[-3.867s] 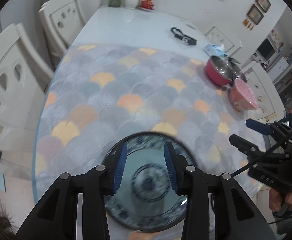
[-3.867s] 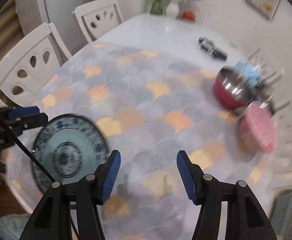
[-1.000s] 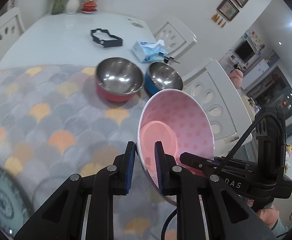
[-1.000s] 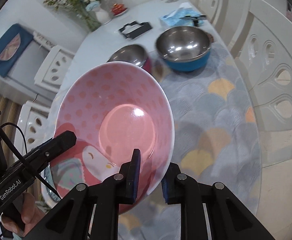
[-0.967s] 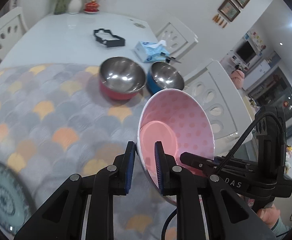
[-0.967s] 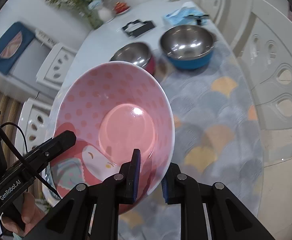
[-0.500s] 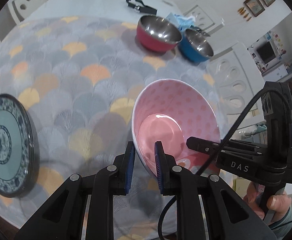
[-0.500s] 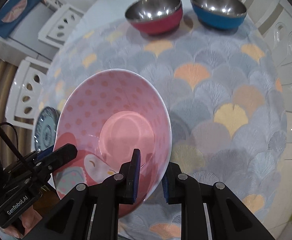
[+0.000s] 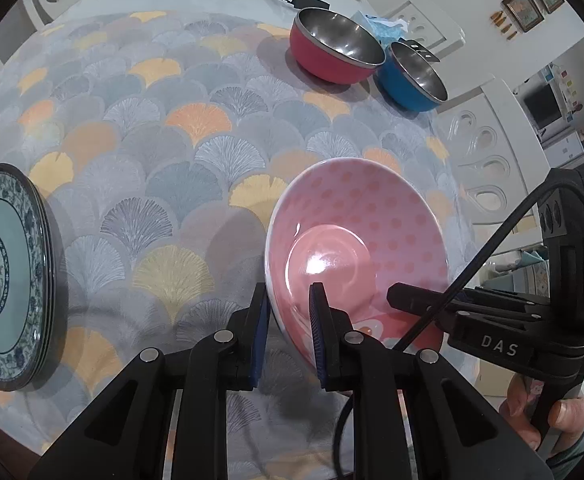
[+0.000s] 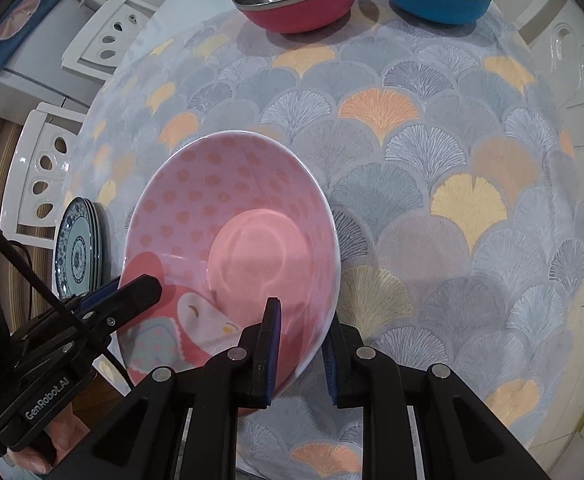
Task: Organize plates and bowls
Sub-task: 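Lift the pink bowl, carry it across the tablecloth and release it, then move the left gripper to the red steel bowl and close on its rim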
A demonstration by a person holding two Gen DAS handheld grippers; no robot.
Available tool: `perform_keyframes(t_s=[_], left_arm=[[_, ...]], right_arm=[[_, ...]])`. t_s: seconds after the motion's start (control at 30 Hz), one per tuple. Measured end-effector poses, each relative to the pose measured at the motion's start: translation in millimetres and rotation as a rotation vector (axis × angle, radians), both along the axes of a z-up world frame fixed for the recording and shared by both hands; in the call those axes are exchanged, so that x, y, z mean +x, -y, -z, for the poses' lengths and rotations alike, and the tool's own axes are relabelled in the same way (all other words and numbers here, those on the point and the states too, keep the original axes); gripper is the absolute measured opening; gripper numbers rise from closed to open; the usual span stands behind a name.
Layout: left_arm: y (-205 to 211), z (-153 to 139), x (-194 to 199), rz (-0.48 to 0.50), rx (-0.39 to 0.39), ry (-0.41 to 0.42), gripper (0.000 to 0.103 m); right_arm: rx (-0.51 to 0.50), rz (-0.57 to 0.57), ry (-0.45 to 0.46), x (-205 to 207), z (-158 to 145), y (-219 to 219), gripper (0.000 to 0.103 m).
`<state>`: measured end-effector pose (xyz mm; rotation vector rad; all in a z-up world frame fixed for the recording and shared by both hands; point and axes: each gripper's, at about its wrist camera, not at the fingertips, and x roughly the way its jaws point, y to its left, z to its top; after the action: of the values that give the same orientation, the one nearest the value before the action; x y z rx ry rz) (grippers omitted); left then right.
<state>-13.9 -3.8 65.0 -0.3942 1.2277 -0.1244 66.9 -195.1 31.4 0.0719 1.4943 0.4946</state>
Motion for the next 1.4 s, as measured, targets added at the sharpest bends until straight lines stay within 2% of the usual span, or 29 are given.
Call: perform_keyframes(t_s=[0.23, 0.4, 0.53, 0.6, 0.67, 0.73, 0.8, 0.87, 1.1, 1.2, 1.33, 1.4], left_arm=[[-0.1, -3.4, -3.6, 0.012, 0.015, 0.01, 0.018], [-10.3, -7.7, -8.3, -0.006, 0.015, 0.021, 0.019], [-22.9, -15.5, -11.1, -0.03, -0.005, 0.027, 0.019], [-27.6, -23.5, -10.8, -0.038, 0.001, 0.045, 0.019], [-32.5, -33.3, -8.3, -0.045, 0.008, 0.07, 0.019], [-36.6, -44.2, -3.8, -0.053, 0.004, 0.098, 0.02], [-40.2, -56.6, 2.2, -0.059, 0.0, 0.136, 0.028], [-41.8, -69.9, 10.6, -0.061, 0.008, 0.177, 0.028], [-41.4, -128.3, 48.9, -0.022, 0.023, 0.326, 0.031], [-39.7, -148.8, 63.6, -0.007, 0.016, 0.382, 0.034], [-36.3, -157.9, 83.0, 0.006, 0.01, 0.411, 0.05], [-33.2, -154.6, 93.2, 0.015, 0.013, 0.408, 0.05]], right_arm=[[0.031, 0.009, -0.023, -1.0, -4.8, 5.6, 0.019], [0.119, 0.025, -0.126, -0.1, -5.1, 19.5, 0.02], [0.141, 0.032, -0.125, -3.7, -20.1, 30.5, 0.023], [0.137, 0.028, -0.083, -5.3, -35.6, 36.3, 0.028], [0.139, 0.038, -0.053, -3.2, -47.3, 40.9, 0.038], [0.177, 0.077, -0.026, 3.1, -60.6, 46.5, 0.053], [0.23, 0.117, 0.01, 12.1, -76.9, 53.3, 0.054], [0.247, 0.138, 0.056, 19.9, -91.3, 56.1, 0.054], [0.302, 0.239, 0.427, 36.2, -172.6, 61.1, 0.054], [0.318, 0.251, 0.526, 40.2, -190.7, 55.3, 0.055], [0.315, 0.239, 0.515, 56.7, -185.9, 43.6, 0.056], [0.308, 0.239, 0.482, 67.3, -174.9, 37.4, 0.056]])
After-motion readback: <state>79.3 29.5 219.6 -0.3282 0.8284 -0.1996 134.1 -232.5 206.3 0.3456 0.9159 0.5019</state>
